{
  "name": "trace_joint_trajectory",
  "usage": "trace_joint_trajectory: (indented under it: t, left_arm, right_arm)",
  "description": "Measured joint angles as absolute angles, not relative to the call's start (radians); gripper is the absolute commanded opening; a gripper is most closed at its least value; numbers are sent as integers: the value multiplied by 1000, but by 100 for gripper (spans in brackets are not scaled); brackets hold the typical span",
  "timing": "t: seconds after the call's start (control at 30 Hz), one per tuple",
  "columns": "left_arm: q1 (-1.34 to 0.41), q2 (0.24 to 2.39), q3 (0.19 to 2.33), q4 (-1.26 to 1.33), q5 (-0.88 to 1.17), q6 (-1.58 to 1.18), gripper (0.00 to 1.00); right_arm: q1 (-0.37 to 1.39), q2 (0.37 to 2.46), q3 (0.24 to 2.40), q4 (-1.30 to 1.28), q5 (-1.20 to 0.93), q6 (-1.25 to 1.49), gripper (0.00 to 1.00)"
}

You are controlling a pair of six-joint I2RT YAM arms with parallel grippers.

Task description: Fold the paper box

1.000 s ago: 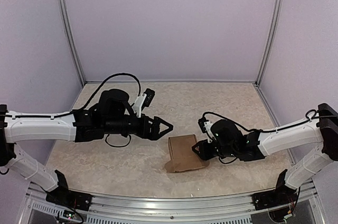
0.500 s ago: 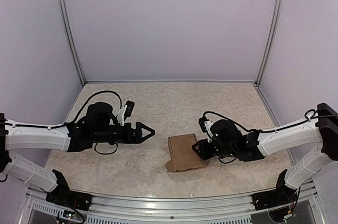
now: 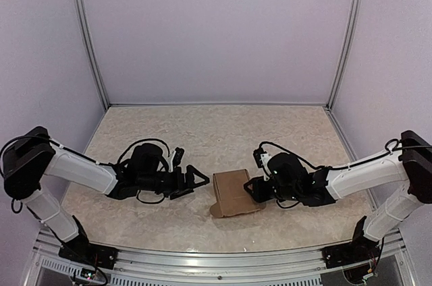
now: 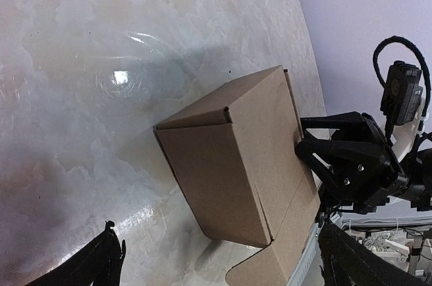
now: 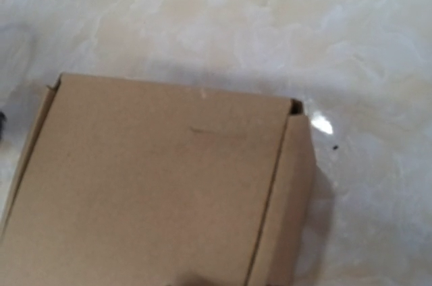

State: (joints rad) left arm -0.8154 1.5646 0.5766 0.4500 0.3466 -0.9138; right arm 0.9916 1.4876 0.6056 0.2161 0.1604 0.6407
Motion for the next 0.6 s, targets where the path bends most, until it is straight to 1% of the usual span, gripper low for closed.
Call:
trace_joint_trajectory:
  t: [0.33,0.6]
  left_arm:
    - [-815,1706,573,629,419,-1076,97]
    - [-804,1733,569,673,445,-1140,99]
  right_arm:
    - [992,1545,610,316,176,694,17]
    - [992,1575,632,341,201,716,8]
